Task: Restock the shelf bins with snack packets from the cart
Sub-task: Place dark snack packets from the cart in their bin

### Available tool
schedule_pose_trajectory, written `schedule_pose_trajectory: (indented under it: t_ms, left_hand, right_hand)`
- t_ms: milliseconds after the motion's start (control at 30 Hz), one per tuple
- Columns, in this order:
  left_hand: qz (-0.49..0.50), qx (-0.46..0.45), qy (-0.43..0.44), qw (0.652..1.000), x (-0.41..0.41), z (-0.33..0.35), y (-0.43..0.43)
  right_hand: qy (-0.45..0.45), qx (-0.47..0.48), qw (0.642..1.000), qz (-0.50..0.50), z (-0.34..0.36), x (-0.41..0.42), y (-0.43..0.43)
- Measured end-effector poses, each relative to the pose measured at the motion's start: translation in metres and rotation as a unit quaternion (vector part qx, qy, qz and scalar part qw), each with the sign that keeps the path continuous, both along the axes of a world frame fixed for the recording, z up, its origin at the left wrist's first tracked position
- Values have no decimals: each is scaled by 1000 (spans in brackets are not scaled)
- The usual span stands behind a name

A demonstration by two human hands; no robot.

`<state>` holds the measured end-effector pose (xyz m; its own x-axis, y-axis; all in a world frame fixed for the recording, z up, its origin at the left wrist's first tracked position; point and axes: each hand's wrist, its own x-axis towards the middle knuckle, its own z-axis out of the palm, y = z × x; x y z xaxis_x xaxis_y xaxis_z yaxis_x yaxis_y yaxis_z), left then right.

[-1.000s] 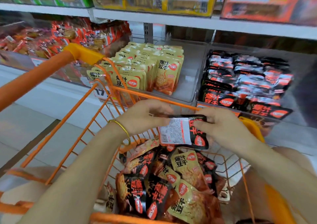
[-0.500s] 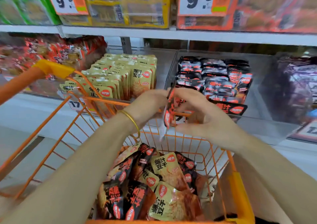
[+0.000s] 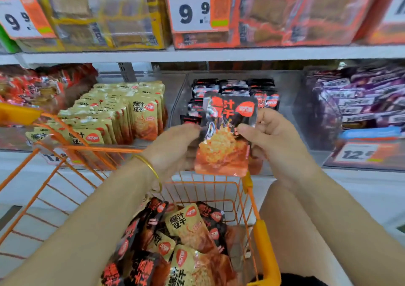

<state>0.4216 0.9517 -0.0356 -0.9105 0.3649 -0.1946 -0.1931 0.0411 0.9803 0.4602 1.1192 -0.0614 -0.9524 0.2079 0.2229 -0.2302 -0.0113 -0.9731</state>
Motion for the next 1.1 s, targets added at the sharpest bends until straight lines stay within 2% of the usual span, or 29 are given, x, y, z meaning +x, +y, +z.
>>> schedule_pose_trajectory:
  t_ms: [67, 100, 167, 233, 333, 367, 433, 533, 633, 1000, 1100]
  left_hand:
    - [9, -43, 99, 994, -6, 3, 10]
    - [17, -67, 164, 984, -8, 3, 17]
    - [36, -121, 310, 942, -17, -3, 31]
    - [14, -219, 446, 868, -26, -10, 45]
    - [-84, -355, 495, 789, -38, -21, 63]
    - [-99, -388, 510, 762, -41, -25, 68]
    - [-121, -447, 518, 719, -42, -30, 76]
    - [-133, -509, 491, 694, -46, -44, 78]
    - [-132, -524, 496, 679, -45, -51, 77]
    - [-139, -519, 496, 682, -45, -52, 77]
    - [-136, -483, 510, 699, -46, -51, 74]
  right_hand:
    - [27, -53, 993, -99, 9, -4, 23]
    - [52, -43, 985, -158, 15, -8, 35]
    - [94, 38, 960, -262, 25, -18, 56]
    - [82, 182, 921, -335, 25, -30, 74]
    - [-44, 362, 859, -359, 14, -49, 91]
    - [-86, 383, 850, -352, 8, -56, 96]
    - [-151, 368, 854, -335, -6, -76, 107]
    - [-215, 321, 866, -317, -25, -104, 121]
    - [-258, 303, 867, -300, -39, -124, 124]
    - [-274, 297, 865, -299, -54, -151, 116]
    - [-283, 264, 870, -306, -52, -147, 115]
